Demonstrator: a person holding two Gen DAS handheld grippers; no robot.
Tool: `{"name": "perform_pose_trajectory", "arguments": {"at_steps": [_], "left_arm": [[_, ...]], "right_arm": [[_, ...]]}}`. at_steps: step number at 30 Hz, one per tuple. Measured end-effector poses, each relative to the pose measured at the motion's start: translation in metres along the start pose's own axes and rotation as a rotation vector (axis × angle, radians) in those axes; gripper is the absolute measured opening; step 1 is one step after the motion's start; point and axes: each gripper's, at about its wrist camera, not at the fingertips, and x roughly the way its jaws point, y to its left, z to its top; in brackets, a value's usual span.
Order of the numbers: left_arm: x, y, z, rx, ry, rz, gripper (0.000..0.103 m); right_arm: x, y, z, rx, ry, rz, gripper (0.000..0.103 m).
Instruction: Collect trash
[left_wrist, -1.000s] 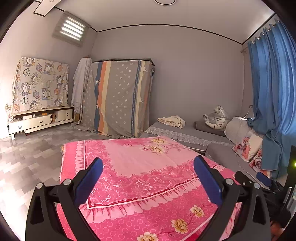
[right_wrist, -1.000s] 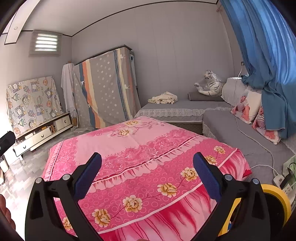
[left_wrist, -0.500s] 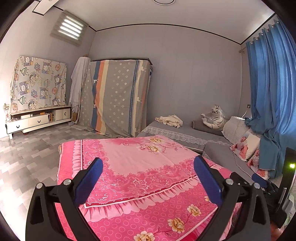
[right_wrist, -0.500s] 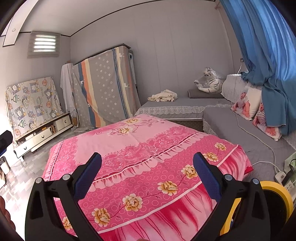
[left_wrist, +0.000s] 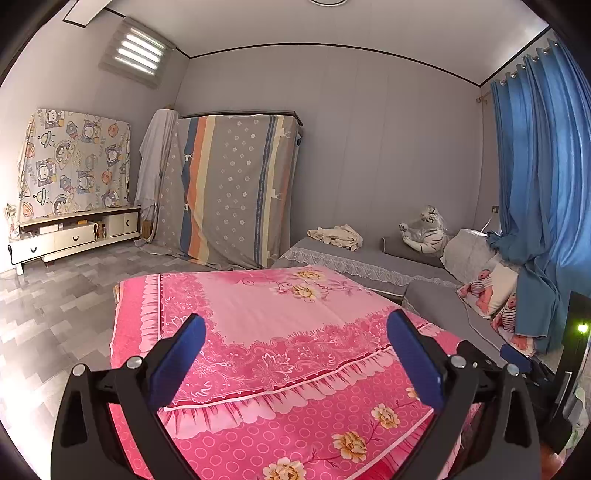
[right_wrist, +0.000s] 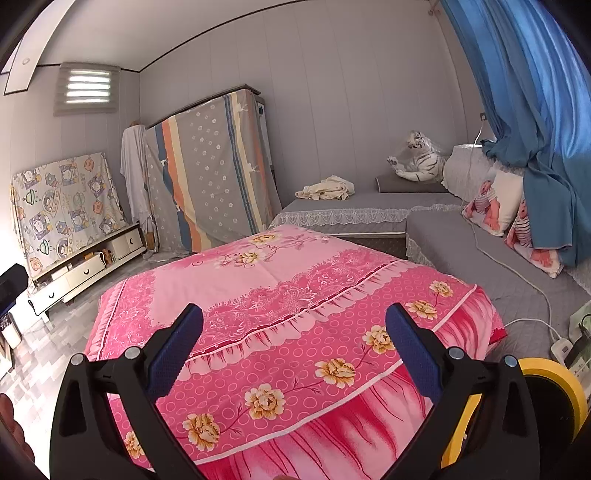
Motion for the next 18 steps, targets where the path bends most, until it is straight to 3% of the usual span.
{"name": "perform_pose_trajectory", "arguments": {"at_steps": [18], "left_arm": [[0.0028,-0.0040,-0.0035,0.004,0.012,-0.017,0.095]], "right_arm": [[0.0001,-0.0006,0.0002,0.003,0.003,-0.001,0.094]]}}
